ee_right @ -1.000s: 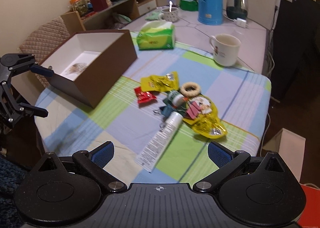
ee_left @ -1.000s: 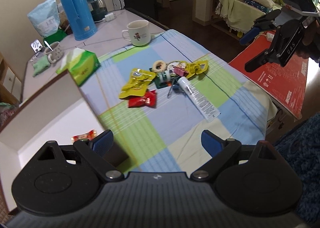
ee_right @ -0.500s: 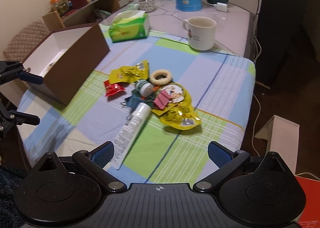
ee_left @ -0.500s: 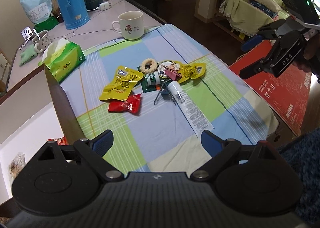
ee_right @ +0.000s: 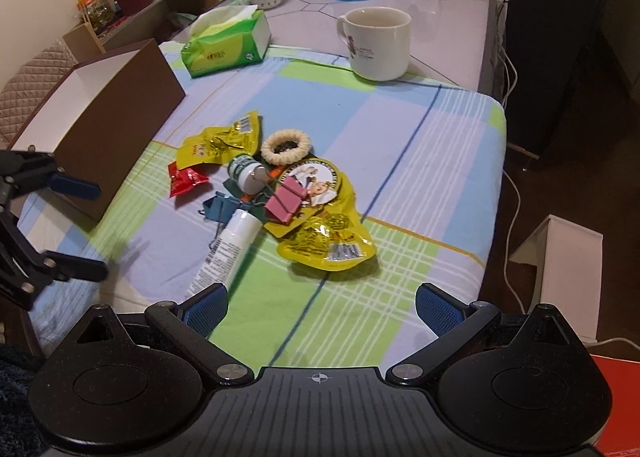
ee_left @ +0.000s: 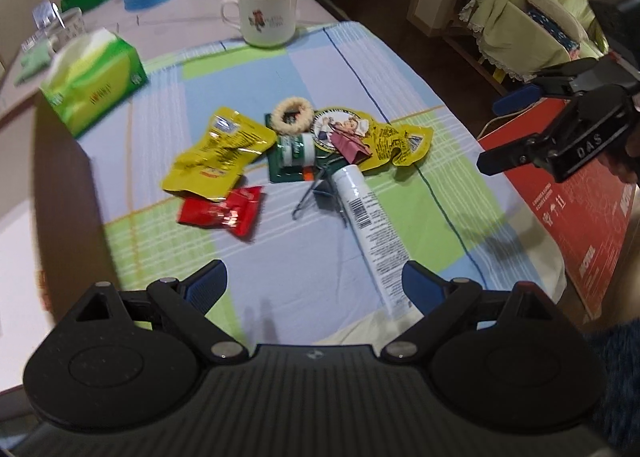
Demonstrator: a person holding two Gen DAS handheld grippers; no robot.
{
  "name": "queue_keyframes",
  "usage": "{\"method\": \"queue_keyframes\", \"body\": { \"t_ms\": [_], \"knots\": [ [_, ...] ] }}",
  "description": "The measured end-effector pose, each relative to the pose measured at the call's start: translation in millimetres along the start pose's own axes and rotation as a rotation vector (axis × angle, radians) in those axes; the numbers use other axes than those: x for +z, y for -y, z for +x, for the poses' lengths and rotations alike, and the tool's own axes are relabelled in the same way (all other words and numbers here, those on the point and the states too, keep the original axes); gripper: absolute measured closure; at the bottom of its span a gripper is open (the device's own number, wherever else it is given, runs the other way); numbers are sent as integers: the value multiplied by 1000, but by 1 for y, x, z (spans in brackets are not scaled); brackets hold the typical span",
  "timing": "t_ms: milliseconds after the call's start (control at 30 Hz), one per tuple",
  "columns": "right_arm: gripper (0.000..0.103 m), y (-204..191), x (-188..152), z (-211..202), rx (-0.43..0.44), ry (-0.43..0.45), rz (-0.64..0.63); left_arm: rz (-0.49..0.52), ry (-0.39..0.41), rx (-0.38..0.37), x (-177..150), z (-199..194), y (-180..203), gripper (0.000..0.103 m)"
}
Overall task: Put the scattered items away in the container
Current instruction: 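Move both tools back toward the remaining items on the table, then grasp the white tube with the left tool while the right tool grasps the pink binder clip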
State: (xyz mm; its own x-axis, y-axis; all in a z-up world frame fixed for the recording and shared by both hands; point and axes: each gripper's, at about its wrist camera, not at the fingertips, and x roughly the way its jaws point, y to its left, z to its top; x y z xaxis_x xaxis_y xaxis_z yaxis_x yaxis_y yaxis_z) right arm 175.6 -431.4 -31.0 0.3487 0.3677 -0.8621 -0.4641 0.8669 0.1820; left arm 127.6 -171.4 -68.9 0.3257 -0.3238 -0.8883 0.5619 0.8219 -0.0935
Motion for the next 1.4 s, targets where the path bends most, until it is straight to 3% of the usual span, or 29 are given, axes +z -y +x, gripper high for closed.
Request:
{"method": "queue_keyframes", "body": {
  "t_ms": [233,433,500,667,767,1067,1200,1400],
  "knots": [
    [1,22,-4,-2,-23,-14,37,-20,-60,-3,7,37,17,12],
    [1,38,-2,-1,-32,-13,59,0,-98,23,15,70,43,22],
    [1,40,0,0,-30,-11,59,24,-106,40,16,82,51,35],
    [1,43,3,3,-19,-11,52,71,-88,74,17,93,57,42],
    [1,42,3,7,-7,-13,51,117,-71,54,15,90,57,65],
    [1,23,14,22,61,13,1,271,-112,43,-20,66,39,69],
    [1,7,28,35,107,47,-44,272,-131,53,-36,49,23,69],
    [1,-24,52,70,143,31,-220,234,-117,44,-42,31,10,70]
  ]
}}
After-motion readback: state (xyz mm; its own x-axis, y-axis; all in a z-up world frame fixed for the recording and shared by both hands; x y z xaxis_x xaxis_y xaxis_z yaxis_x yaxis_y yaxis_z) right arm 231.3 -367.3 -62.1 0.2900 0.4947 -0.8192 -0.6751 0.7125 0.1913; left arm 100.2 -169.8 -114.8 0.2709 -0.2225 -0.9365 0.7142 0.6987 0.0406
